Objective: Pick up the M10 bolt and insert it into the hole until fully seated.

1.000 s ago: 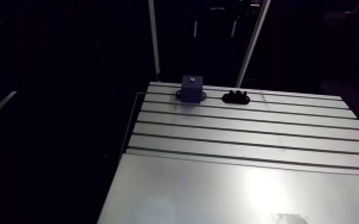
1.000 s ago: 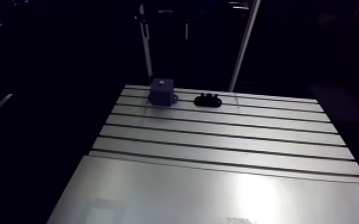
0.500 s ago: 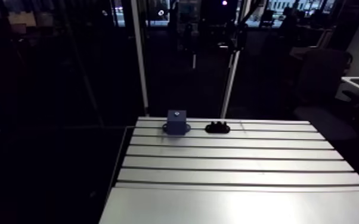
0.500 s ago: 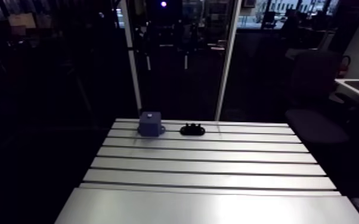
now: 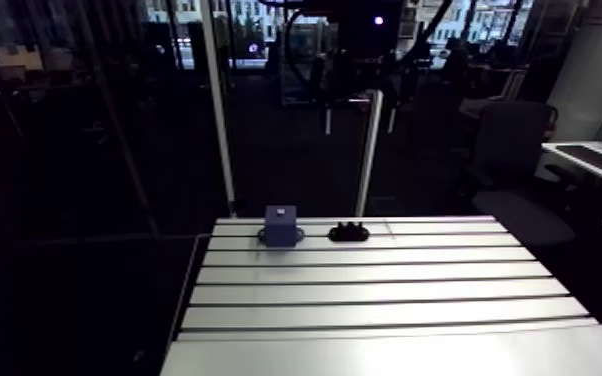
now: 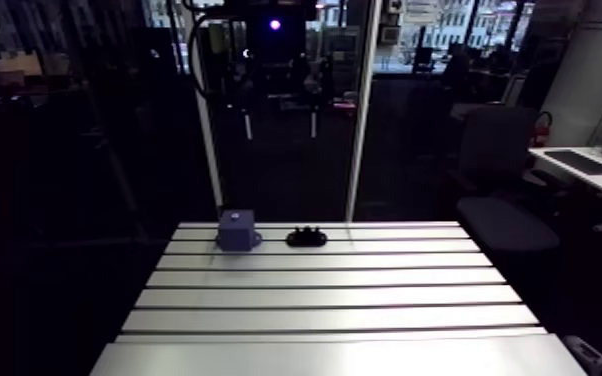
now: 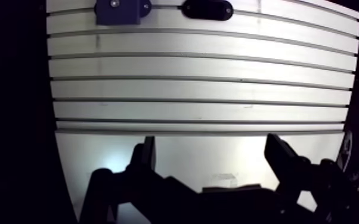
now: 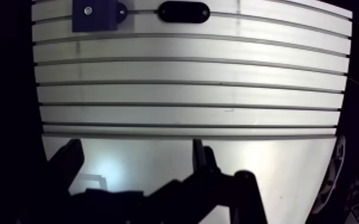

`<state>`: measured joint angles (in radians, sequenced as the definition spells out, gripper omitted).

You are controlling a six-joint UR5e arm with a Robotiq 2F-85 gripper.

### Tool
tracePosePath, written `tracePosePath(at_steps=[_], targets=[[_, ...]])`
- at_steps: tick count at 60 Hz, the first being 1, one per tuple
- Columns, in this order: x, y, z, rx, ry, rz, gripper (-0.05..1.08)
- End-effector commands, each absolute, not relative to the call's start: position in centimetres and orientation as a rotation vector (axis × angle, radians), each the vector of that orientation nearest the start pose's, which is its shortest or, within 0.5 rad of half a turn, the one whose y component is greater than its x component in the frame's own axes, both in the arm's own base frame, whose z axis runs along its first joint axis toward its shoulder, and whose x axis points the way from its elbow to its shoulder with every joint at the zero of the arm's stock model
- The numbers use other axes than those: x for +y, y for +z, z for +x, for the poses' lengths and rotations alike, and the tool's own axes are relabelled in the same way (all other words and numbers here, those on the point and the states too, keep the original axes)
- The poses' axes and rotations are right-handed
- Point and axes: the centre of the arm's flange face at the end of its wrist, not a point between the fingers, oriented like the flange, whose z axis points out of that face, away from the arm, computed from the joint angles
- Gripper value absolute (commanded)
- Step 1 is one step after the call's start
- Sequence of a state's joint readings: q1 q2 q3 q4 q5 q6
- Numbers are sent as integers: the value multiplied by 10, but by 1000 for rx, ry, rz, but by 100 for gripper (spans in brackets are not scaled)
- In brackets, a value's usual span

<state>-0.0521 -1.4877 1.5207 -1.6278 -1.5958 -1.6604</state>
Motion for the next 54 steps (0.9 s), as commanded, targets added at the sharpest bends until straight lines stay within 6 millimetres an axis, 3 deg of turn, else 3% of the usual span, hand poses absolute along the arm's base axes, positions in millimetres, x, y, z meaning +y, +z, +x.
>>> tracePosePath(at_steps=[1,54], targets=[[-104,494,-541,3154,41,-61,0],[-107,482,-546,3133,29,-69,0]])
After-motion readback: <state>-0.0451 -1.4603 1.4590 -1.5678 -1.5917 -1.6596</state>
